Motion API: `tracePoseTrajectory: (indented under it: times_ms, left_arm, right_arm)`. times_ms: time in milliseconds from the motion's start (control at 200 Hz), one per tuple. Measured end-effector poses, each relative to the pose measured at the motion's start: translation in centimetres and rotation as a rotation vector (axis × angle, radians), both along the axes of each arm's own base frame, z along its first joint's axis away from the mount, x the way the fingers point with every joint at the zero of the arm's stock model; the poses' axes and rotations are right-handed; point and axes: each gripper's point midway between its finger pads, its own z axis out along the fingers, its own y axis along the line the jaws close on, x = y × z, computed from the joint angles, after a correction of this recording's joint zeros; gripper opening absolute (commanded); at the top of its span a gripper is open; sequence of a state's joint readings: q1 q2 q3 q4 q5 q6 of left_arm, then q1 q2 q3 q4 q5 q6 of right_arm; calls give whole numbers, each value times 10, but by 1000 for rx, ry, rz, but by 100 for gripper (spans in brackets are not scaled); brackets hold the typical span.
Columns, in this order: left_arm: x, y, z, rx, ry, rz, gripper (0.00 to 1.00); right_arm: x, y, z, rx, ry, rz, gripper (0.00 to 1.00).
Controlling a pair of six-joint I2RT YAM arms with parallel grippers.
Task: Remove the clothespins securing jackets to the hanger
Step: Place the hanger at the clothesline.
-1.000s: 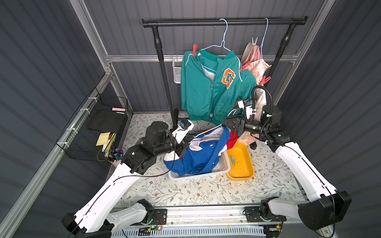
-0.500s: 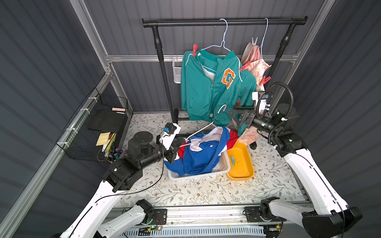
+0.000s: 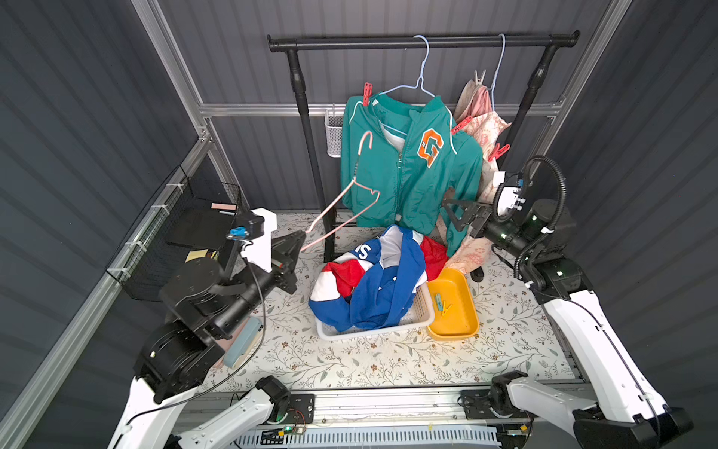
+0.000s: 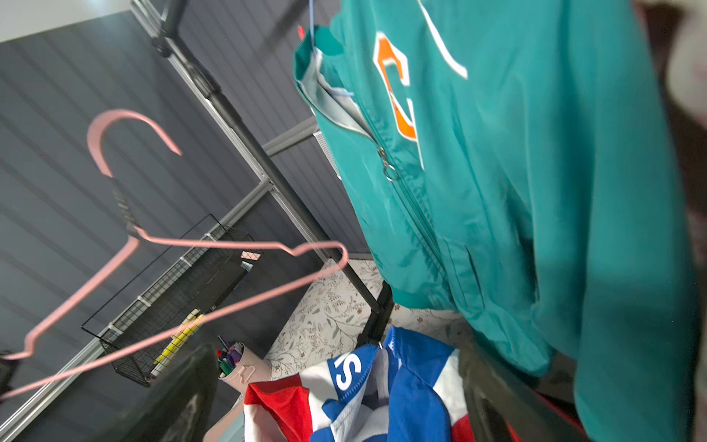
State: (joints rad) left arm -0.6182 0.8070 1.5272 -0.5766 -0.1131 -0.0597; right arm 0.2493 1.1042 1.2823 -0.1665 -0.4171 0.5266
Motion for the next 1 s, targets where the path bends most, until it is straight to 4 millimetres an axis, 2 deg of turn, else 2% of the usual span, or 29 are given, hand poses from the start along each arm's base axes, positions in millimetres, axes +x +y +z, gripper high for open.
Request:
tracePoseTrajectory:
  times_ms: [140,290,490,600,835,1001]
  left_arm:
    - [-5,18,31,-64,-75,68,0]
    - [5,25,53,-119,-131,138,0]
    - [44,18,89,-186,-182,236,0]
    - [69,10,105,-209,-193,284,0]
    - [131,-21,101,-182,-146,356,0]
    - [153,-28,88,-158,-118,394,0]
  right_arm:
    - [6,1,-30,-15,78,-4,99]
    - [10,2,-52,-23,130,-4,99]
    - [14,4,-79,-29,187,-1,99]
    - [15,4,-86,-29,203,-1,99]
    - [16,5,-85,-25,190,1,99]
    - [18,6,-85,-23,184,6,99]
